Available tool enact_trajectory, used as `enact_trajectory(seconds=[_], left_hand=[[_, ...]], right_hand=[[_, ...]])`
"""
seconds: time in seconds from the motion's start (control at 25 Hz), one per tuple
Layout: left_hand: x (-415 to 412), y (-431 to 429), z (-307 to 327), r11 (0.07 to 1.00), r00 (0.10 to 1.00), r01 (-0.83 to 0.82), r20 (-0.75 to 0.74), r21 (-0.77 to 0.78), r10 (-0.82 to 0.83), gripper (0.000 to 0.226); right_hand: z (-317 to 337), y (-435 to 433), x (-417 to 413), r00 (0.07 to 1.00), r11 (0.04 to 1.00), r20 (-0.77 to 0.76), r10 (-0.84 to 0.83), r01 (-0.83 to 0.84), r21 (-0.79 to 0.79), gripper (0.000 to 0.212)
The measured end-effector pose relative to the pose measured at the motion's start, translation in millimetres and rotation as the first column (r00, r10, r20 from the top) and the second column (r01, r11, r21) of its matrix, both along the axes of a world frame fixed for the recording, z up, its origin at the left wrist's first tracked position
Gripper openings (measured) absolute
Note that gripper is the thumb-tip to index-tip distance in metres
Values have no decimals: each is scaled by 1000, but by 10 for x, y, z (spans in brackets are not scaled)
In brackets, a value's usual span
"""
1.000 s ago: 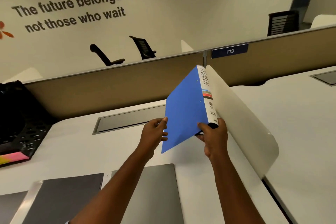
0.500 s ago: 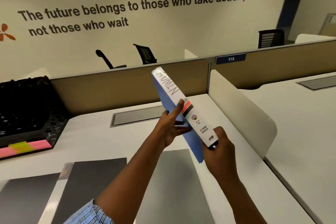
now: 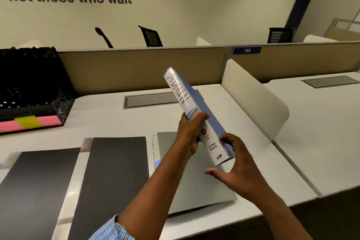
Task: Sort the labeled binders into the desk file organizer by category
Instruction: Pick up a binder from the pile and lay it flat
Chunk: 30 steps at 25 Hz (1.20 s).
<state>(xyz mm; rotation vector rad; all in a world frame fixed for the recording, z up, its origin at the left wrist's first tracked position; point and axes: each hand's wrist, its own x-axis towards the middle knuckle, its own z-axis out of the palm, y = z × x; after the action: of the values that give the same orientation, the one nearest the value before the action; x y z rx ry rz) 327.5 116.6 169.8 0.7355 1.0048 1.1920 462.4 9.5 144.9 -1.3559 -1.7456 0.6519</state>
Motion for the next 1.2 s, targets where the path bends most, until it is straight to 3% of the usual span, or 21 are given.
enact_trajectory(seconds=[0.08,0.16,0.24,0.32,0.4,0.48,0.56,0.72,0.8,0.92,1.0,1.08,1.2], left_hand=[[-64,-103,-28,1000,1000,-3,-14,16,3,30],[-99,-171,-66,1000,999,-7,-38,7,7,28],[-124,-217,-109,1000,1000,-2,-19,-8,2,29],[-186,-250,-133,1000,1000,13,-1,-4,-13,29],[-318,-283,-171,998,998,55,43,-24,-54,37],[-478,-325,-274,990,991,79,115,-113,-66,57],[-573,-373,-434,975,990,77,132,-207,-50,68],[-595,-435,-719,960,995,-54,66,-274,75,60],[-572,-421,-834,956,977,-213,-44,-203,208,48],[-589,-390,-963,892,877,-441,-260,-98,405,47],[-640,-442,-1048,910,874,-405,-327,-85,358,44],[-537,-497,-1164,899,818,-425,-472,-110,329,42],[-690,-575,-1262,919,805,-369,-541,-136,243,47]], right_hand=[[7,-53,38,993,986,-3,118,-118,-118,101],[-12,-15,50,987,978,-124,104,-124,-168,92],[-105,122,76,974,983,-214,-74,35,-182,69],[-253,330,185,951,937,-109,-291,259,-235,62],[-437,503,374,914,847,55,-402,394,-358,66],[-633,639,573,907,769,70,-416,392,-504,70],[-790,747,713,912,729,-26,-409,309,-611,60],[-1142,835,693,912,744,-109,-396,249,-620,34],[-1233,859,655,905,742,-114,-410,258,-619,29],[-1344,885,559,904,755,-53,-423,320,-573,27],[-1376,842,452,892,755,-15,-452,374,-539,34],[-1525,837,555,920,754,62,-386,354,-553,43],[-1615,706,419,924,762,90,-372,359,-538,43]])
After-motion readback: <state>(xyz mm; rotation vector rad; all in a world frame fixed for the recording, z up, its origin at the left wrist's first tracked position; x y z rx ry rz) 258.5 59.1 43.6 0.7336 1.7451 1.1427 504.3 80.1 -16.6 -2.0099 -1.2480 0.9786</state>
